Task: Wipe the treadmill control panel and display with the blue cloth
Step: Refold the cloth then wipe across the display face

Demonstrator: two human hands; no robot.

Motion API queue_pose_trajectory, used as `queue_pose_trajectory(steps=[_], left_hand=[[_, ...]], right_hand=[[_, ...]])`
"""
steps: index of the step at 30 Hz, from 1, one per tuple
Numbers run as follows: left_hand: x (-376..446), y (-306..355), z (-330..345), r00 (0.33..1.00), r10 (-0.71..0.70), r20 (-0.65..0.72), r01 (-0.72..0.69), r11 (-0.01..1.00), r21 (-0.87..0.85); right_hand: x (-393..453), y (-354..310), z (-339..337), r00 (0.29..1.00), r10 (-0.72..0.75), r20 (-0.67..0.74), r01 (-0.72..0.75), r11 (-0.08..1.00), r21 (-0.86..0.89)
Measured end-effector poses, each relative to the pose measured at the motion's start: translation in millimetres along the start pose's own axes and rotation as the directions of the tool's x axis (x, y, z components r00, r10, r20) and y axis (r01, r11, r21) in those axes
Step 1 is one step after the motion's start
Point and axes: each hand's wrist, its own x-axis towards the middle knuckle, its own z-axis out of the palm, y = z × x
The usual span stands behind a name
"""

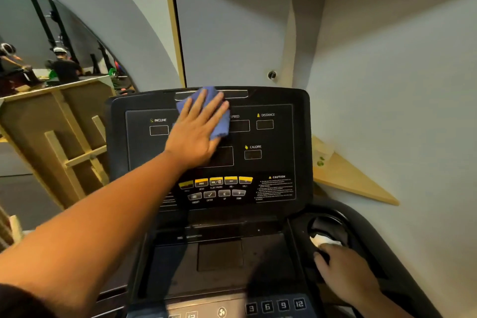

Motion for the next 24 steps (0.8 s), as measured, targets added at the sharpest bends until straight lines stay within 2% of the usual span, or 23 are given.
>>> queue_pose_trajectory(steps=[3, 5, 6, 8, 11, 13, 15, 16, 17, 19, 21, 23, 24], left_hand=[[20.3, 3.6, -7.7, 0.945, -0.325, -0.040, 0.322, 0.944, -0.067], [34.5, 24.6, -7.2, 0.915, -0.400, -0.057, 0.397, 0.915, -0.068], [40.2, 36.1, -5.4, 0.922, -0.383, -0.059, 0.379, 0.922, -0.076], [45.1, 59.6, 0.3, 0.964, -0.262, -0.049, 0.257, 0.963, -0.082], [29.5, 86.3, 11.1, 0.997, 0.070, 0.022, -0.070, 0.997, -0.034], [12.4, 85.2, 17.5, 0.950, 0.302, 0.077, -0.302, 0.953, -0.006], [12.4, 67.2, 15.7, 0.909, 0.406, 0.094, -0.408, 0.913, 0.005], [18.8, 59.2, 12.7, 0.919, 0.386, 0.078, -0.389, 0.921, 0.020], [27.8, 53.5, 9.1, 0.949, 0.310, 0.051, -0.312, 0.950, 0.031], [50.1, 52.2, 1.4, 0.998, 0.057, -0.012, -0.057, 0.998, -0.008], [68.9, 65.4, -3.8, 0.986, -0.161, -0.052, 0.157, 0.985, -0.075], [81.6, 85.2, -3.6, 0.966, -0.250, -0.070, 0.242, 0.964, -0.111], [86.1, 95.9, -2.6, 0.971, -0.231, -0.061, 0.222, 0.967, -0.122]], right_hand=[[0.1, 0.2, -0.1, 1.000, -0.002, -0.008, 0.002, 1.000, -0.002], [0.4, 0.2, 0.2, 1.000, -0.003, -0.011, 0.003, 1.000, 0.007], [0.4, 0.6, 0.7, 1.000, -0.007, -0.016, 0.007, 1.000, 0.008], [0.6, 1.9, 2.4, 1.000, -0.015, -0.017, 0.015, 1.000, 0.008], [0.5, 1.6, 1.8, 1.000, -0.011, -0.009, 0.011, 1.000, 0.018], [0.4, 1.7, 2.0, 1.000, -0.008, -0.028, 0.009, 1.000, 0.022], [0.4, 1.2, 1.5, 0.999, -0.018, -0.050, 0.020, 0.999, 0.036], [0.9, 0.9, 0.3, 0.999, -0.025, -0.048, 0.027, 0.999, 0.042], [1.9, 0.8, -1.0, 0.999, -0.030, -0.038, 0.031, 0.999, 0.042], [3.3, 1.4, -2.8, 0.999, -0.037, -0.026, 0.038, 0.999, 0.039], [2.5, 1.8, -3.5, 0.998, -0.051, -0.039, 0.053, 0.998, 0.039], [2.0, 3.5, -2.2, 0.995, -0.075, -0.060, 0.077, 0.996, 0.037], [1.9, 4.1, -1.3, 0.994, -0.082, -0.067, 0.084, 0.996, 0.036]])
